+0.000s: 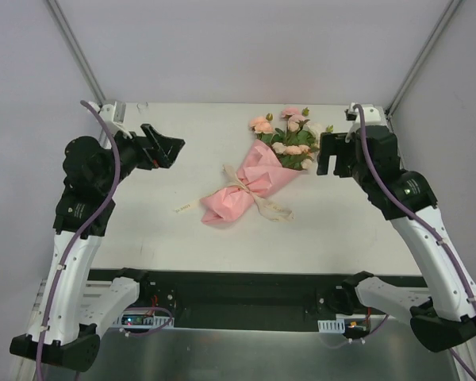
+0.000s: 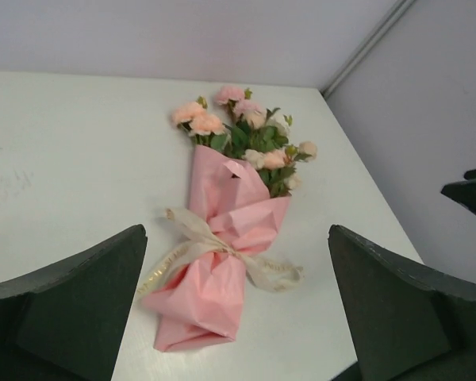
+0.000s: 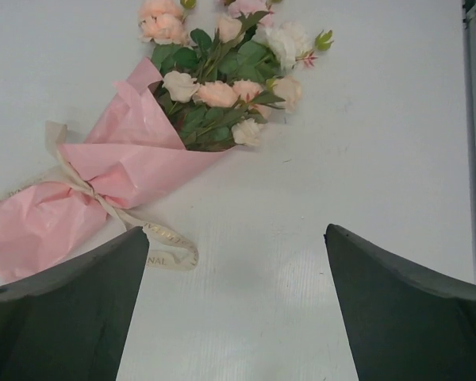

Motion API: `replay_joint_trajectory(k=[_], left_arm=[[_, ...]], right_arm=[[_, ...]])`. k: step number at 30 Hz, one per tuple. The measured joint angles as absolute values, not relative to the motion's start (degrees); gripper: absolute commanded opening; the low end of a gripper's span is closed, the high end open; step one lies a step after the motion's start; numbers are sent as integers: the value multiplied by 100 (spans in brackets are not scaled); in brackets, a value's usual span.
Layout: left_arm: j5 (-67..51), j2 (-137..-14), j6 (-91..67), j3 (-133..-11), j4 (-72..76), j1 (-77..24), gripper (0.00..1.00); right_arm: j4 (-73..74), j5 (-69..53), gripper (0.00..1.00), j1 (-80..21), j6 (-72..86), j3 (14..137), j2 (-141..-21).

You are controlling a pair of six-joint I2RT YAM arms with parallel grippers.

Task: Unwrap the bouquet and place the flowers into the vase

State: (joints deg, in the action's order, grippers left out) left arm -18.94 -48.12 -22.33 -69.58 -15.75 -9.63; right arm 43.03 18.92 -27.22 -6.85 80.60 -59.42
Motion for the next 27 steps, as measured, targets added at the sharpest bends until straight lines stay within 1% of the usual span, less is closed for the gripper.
replay_joint_trajectory(k=[2,5,6,9,10,12,14,15,16,17,18,19,20,21,22,23,25,26,27], left_arm=[[-2106,-4910,-2377,-6744,-1566,-963,97],[-2668,-5192,-2589,-6462,-1406,-976,93],[-2867,-5352,-2668,-6298,-1280,-1011,90],[-3094,-5813,-2801,-5745,-991,-1363,86],[-3124,-5940,-2818,-5581,-961,-1527,79],[-3098,-6219,-2847,-5245,-915,-1999,71],[-3052,-6425,-2821,-5124,-921,-2410,61],[-2991,-6512,-2794,-5124,-875,-2609,58],[-2912,-6573,-2764,-5127,-779,-2775,55],[-2805,-6624,-2744,-5127,-690,-2904,51],[-2729,-6676,-2731,-5127,-582,-2995,49],[-2646,-6755,-2731,-5127,-471,-3055,45],[-2615,-6851,-2740,-5131,-355,-3083,40],[-2591,-6991,-2751,-5155,-268,-3116,38],[-2580,-7179,-2762,-5205,-191,-3116,36],[-2591,-7391,-2762,-5293,-152,-3118,31],[-2617,-7815,-2757,-5487,-86,-3118,28],[-2652,-8034,-2751,-5594,-47,-3118,23],[-2663,-8235,-2742,-5686,-14,-3118,21]], right_arm=[[4261,1715,97,-2724,-596,8007,-6112],[4104,1302,97,-2738,-434,7887,-6416],[4049,1125,97,-2742,-377,7854,-6563],[3745,478,97,-2803,-250,7651,-7065],[3669,298,97,-2829,-209,7590,-7216],[3459,-126,99,-2882,-91,7415,-7579],[3273,-421,91,-2917,12,7238,-7854],[3197,-550,83,-2923,58,7144,-7970],[3116,-652,78,-2923,104,7041,-8079],[3061,-701,70,-2923,113,6978,-8130],[2939,-738,55,-2921,152,6871,-8154],[2810,-781,47,-2910,187,6751,-8154],[2698,-823,42,-2902,233,6648,-8152],[2539,-888,38,-2886,303,6534,-8154],[2368,-967,37,-2849,370,6414,-8156],[2233,-1048,38,-2810,434,6307,-8171],[2001,-1214,38,-2740,543,6160,-8263],[1859,-1310,38,-2705,580,6104,-8355],[1765,-1391,39,-2685,604,6073,-8460]])
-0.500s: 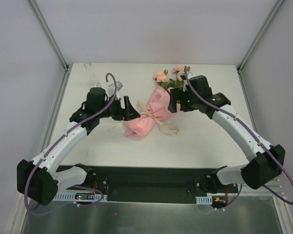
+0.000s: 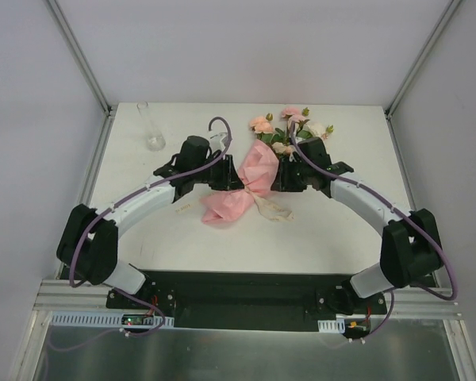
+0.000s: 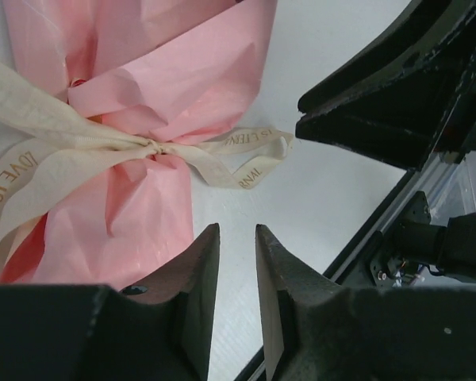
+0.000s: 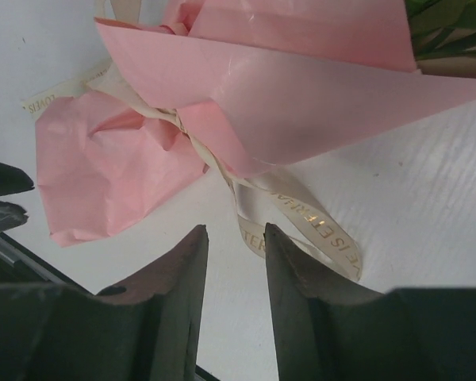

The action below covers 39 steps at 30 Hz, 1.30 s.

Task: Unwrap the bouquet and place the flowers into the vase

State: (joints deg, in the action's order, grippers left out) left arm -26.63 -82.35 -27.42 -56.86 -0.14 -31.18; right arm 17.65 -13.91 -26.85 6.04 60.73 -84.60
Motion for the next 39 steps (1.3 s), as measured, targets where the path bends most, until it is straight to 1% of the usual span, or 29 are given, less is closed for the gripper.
replay_joint_trajectory(k=[3,6,9,11,15,17,19,22,26,30,33,36,37,39], left_arm=[[-2659,-8691,-2742,-5793,97,-3118,16],[-2626,-8971,-2749,-5791,99,-3118,14],[-2504,-9032,-2753,-5664,141,-3120,13],[-2453,-9032,-2759,-5537,185,-3122,10],[-2298,-9032,-2799,-5096,309,-3175,9],[-2231,-9030,-2812,-4904,379,-3210,9],[-2196,-9030,-2851,-4746,429,-3234,9],[-2158,-9004,-2961,-4600,582,-3299,8],[-2047,-8871,-3085,-4401,794,-3380,8],[-2018,-8772,-3205,-4327,862,-3413,8],[-2016,-8768,-3308,-4311,926,-3422,8],[-2014,-8768,-3380,-4311,996,-3433,8],[-2016,-8768,-3398,-4311,1026,-3454,8],[-2016,-8768,-3420,-4311,1046,-3492,8]], right_arm=[[1540,-1584,41,-2687,670,6007,-8757],[1420,-1702,42,-2705,703,5953,-8925],[1236,-1809,43,-2731,716,5839,-9015],[1122,-1850,43,-2777,718,5756,-9089],[867,-1844,46,-2993,716,5564,-9310],[803,-1837,49,-3083,716,5496,-9421],[755,-1822,50,-3144,701,5437,-9537],[690,-1778,50,-3197,679,5413,-9695],[563,-1741,45,-3291,620,5408,-9870],[517,-1752,43,-3538,580,5404,-9839],[425,-2047,43,-3704,663,5332,-9675],[99,-2609,51,-3765,923,5157,-9400],[-25,-2801,60,-3769,1028,5070,-9264],[-110,-3024,66,-3800,1153,4965,-9032]])
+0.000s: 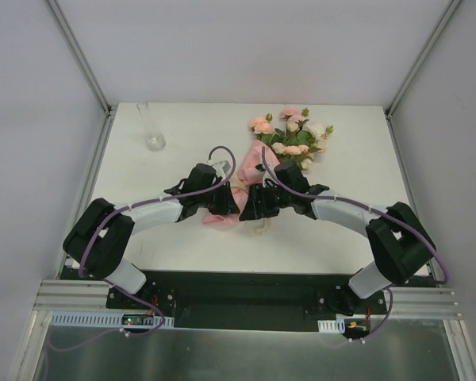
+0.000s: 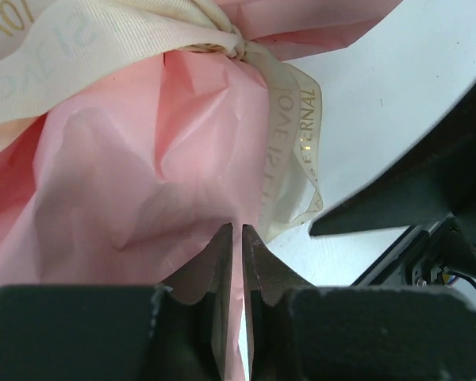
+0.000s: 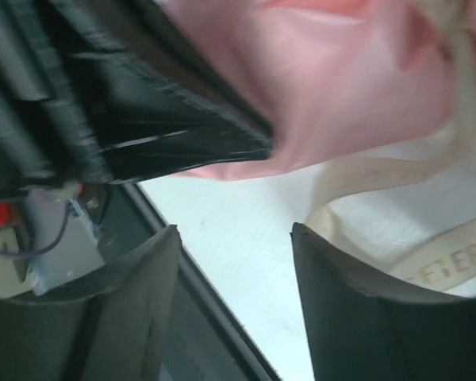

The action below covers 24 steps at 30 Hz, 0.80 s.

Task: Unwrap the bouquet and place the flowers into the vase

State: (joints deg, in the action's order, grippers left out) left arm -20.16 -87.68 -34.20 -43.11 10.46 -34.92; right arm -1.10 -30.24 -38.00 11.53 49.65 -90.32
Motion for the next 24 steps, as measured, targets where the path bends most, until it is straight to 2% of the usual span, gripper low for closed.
replay_joint_trajectory(k=[1,7,10,11,15,20,24], left_arm=[[-2023,-8772,-3439,-4311,1059,-3507,8],[-2047,-8777,-3570,-4202,1219,-3533,10],[-2047,-8777,-3625,-4174,1269,-3535,19],[-2049,-8772,-3649,-4167,1278,-3546,30],[-2106,-8643,-3669,-4163,1282,-3570,53],[-2150,-8208,-3557,-4226,1094,-3564,64],[-1898,-7913,-3240,-4676,615,-3420,62]], right_arm=[[-137,-3135,72,-3806,1184,4930,-8934],[-318,-3802,80,-3739,1251,4845,-8407],[-143,-3708,80,-3214,1149,4755,-8154],[-38,-3564,79,-2991,1087,4757,-8103],[432,-2943,78,-2429,757,4901,-8224],[696,-2434,78,-2491,412,5046,-8643],[871,-2018,76,-2766,204,5063,-8720]])
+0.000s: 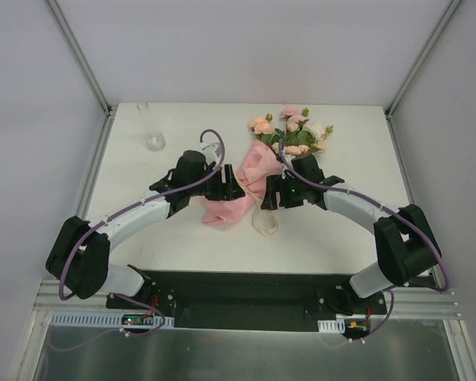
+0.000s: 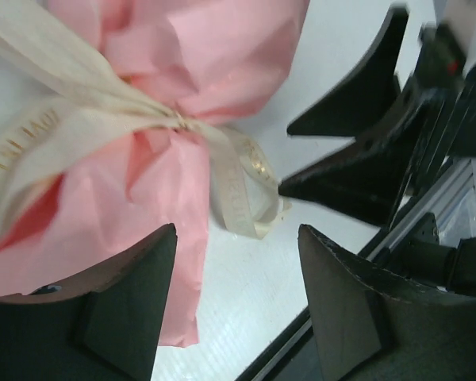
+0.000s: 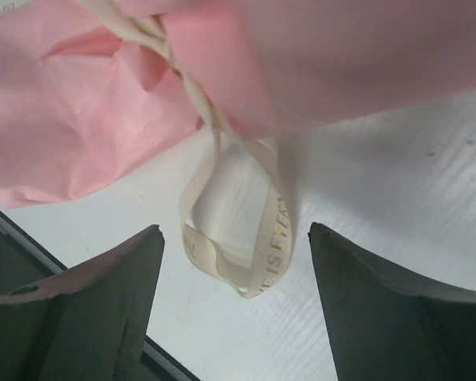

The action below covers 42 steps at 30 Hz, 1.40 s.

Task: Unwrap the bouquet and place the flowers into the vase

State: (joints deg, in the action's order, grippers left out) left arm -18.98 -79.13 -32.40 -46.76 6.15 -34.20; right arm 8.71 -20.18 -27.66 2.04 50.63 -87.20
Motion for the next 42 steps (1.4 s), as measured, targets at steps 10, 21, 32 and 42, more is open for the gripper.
replay_joint_trajectory(k=[10,21,32,42], left_arm=[[-2180,-8235,-3059,-5035,390,-2283,34],[-2526,-8680,-3166,-4403,593,-3236,27],[-2333,-8125,-3645,-3795,1365,-3826,47],[-1632,-5203,-3210,-3743,602,-2576,63]], right_arm=[[692,-2012,53,-3378,550,5802,-8801],[211,-2486,42,-3400,987,6130,-9480],[231,-2742,44,-3483,1076,6182,-9640],[158,-2823,35,-4139,1221,7124,-10383]])
